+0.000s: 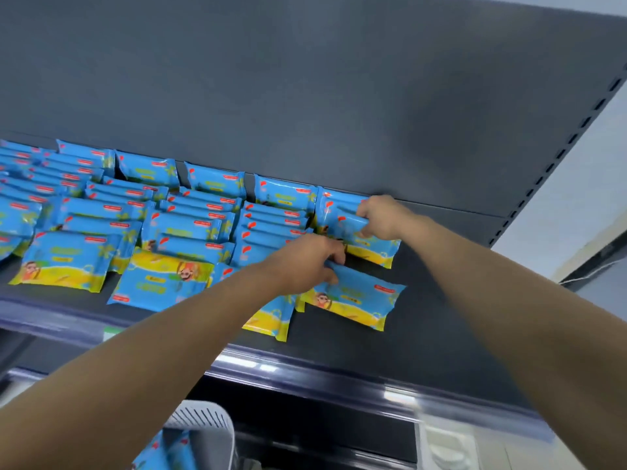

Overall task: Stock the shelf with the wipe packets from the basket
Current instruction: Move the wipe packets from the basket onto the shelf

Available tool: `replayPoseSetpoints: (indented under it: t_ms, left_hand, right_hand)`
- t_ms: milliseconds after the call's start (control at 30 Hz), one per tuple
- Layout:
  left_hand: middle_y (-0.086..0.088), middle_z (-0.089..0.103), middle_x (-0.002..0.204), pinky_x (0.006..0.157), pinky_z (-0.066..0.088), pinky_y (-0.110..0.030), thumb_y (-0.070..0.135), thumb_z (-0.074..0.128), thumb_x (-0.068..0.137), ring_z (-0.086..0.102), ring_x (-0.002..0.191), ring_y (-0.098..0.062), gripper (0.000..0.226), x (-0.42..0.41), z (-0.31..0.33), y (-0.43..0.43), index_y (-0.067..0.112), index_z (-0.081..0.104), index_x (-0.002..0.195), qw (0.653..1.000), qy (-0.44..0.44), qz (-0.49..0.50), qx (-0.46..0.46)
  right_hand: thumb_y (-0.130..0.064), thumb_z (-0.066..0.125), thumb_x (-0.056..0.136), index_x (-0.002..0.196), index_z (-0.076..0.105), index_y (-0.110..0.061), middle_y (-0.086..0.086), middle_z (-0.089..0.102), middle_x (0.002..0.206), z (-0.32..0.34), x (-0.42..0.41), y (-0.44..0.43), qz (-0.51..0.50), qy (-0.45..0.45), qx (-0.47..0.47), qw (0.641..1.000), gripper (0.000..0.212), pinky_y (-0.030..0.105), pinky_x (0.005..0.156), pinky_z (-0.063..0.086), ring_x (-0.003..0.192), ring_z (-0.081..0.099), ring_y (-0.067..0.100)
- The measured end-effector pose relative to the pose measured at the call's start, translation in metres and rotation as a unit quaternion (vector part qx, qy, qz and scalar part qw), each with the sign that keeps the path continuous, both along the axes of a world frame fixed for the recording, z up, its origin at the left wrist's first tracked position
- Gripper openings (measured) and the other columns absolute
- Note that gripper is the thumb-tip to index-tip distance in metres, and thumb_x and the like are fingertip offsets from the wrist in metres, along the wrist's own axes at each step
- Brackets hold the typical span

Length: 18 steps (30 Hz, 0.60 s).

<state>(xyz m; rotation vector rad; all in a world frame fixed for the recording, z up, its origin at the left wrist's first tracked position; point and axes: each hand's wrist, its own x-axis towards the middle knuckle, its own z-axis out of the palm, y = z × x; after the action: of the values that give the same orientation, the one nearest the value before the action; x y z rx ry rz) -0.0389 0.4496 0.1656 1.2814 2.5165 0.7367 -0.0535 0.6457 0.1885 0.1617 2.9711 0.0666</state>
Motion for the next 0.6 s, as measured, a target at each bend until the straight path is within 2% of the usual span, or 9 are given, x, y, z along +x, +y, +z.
replayPoseSetpoints:
  t_ms: [67, 167, 233, 267, 367, 467, 600]
  left_hand:
    - [0.002, 0.062, 0.094, 0.066, 0.037, -0.023, 0.018, 0.069, 0.08, 0.051, 0.079, -0.011, 0.022, -0.008, -0.002, 0.004, 0.015, 0.064, 0.101, 0.999, 0.022, -0.002, -0.034]
    - [0.0, 0.063, 0.098, 0.061, 0.038, -0.023, 0.022, 0.068, 0.081, 0.05, 0.075, -0.011, 0.025, -0.02, -0.003, 0.014, 0.017, 0.064, 0.105, 0.997, 0.056, 0.008, -0.052]
    - [0.0, 0.065, 0.102, 0.07, 0.045, -0.028, 0.024, 0.067, 0.082, 0.056, 0.085, -0.017, 0.026, -0.028, -0.004, 0.024, 0.019, 0.064, 0.107, 0.995, 0.079, 0.017, -0.065]
    - [-0.001, 0.065, 0.103, 0.075, 0.046, -0.031, 0.024, 0.066, 0.082, 0.058, 0.092, -0.02, 0.025, -0.033, -0.004, 0.029, 0.018, 0.063, 0.107, 0.993, 0.092, 0.021, -0.072]
    - [-0.006, 0.066, 0.102, 0.079, 0.039, -0.031, 0.023, 0.06, 0.085, 0.058, 0.097, -0.026, 0.021, -0.046, -0.004, 0.044, 0.016, 0.061, 0.105, 0.983, 0.152, 0.03, -0.097]
    - [-0.008, 0.064, 0.103, 0.093, 0.033, -0.036, 0.021, 0.054, 0.087, 0.055, 0.103, -0.027, 0.021, -0.059, -0.006, 0.059, 0.014, 0.057, 0.107, 0.966, 0.208, 0.035, -0.146]
    - [-0.008, 0.052, 0.123, 0.1, 0.029, -0.039, 0.02, 0.05, 0.09, 0.041, 0.122, -0.026, 0.033, -0.069, -0.011, 0.068, 0.013, 0.049, 0.122, 0.934, 0.305, 0.055, -0.18]
  right_hand:
    - [-0.024, 0.068, 0.08, 0.059, 0.034, -0.014, 0.008, 0.045, 0.077, -0.003, -0.009, 0.002, -0.018, 0.01, -0.029, 0.999, 0.041, 0.034, 0.063, 0.037, 0.073, 0.045, 0.026]
    - [-0.021, 0.066, 0.08, 0.062, 0.047, -0.01, 0.011, 0.053, 0.079, -0.002, -0.017, 0.007, -0.035, 0.033, -0.071, 0.996, 0.028, 0.032, 0.065, 0.042, 0.077, 0.052, 0.029]
    - [-0.018, 0.062, 0.083, 0.08, 0.066, -0.01, 0.012, 0.065, 0.093, 0.003, -0.018, 0.012, -0.045, 0.073, -0.106, 0.991, 0.009, 0.033, 0.078, 0.049, 0.092, 0.059, 0.031]
    - [-0.016, 0.059, 0.085, 0.092, 0.069, -0.012, 0.01, 0.068, 0.101, 0.007, -0.017, 0.015, -0.056, 0.097, -0.121, 0.986, 0.013, 0.033, 0.083, 0.05, 0.097, 0.06, 0.03]
    - [-0.013, 0.051, 0.088, 0.099, 0.069, -0.017, 0.008, 0.07, 0.105, 0.017, -0.009, 0.018, -0.081, 0.151, -0.131, 0.976, 0.022, 0.033, 0.085, 0.052, 0.097, 0.063, 0.028]
    - [-0.01, 0.046, 0.088, 0.102, 0.067, -0.016, 0.011, 0.068, 0.108, 0.023, 0.005, 0.016, -0.09, 0.188, -0.112, 0.972, 0.025, 0.04, 0.088, 0.051, 0.101, 0.06, 0.032]
    - [-0.013, 0.046, 0.091, 0.108, 0.063, -0.01, 0.011, 0.065, 0.109, 0.025, 0.027, 0.012, -0.086, 0.214, -0.093, 0.969, 0.024, 0.041, 0.086, 0.049, 0.101, 0.058, 0.031]
